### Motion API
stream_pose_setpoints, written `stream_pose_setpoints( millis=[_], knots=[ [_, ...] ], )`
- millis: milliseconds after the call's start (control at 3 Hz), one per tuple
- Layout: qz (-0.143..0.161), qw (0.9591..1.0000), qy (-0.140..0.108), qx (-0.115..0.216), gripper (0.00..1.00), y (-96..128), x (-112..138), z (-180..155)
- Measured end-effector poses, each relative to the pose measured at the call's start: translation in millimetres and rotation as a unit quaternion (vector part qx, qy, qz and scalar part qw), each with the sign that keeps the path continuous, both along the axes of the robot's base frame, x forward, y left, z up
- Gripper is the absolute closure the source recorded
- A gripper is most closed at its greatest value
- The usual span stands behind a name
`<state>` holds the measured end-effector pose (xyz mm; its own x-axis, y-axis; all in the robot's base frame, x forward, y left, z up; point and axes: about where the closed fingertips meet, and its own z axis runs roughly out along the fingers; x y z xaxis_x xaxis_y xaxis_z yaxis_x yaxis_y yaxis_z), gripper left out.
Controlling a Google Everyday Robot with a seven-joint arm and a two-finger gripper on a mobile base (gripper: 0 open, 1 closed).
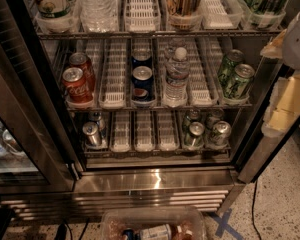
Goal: Pick orange can from top shelf of fridge
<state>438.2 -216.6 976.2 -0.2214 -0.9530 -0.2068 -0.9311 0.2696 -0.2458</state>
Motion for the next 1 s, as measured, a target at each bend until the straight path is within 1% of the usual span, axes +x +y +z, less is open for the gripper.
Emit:
stream_pose_setpoints(
  millis=[333, 667, 1000],
  knots=[
    [0.003, 0.9999, -0.009, 0.005, 0.00, 3.6, 2.2, 2.3],
    [0.014, 0.9986, -0.036, 0.037, 0.00, 18.1, 11.2, 8.1],
    [0.021, 0.9939, -0.053, 0.095, 0.00, 36.4, 20.9, 18.3]
  ],
)
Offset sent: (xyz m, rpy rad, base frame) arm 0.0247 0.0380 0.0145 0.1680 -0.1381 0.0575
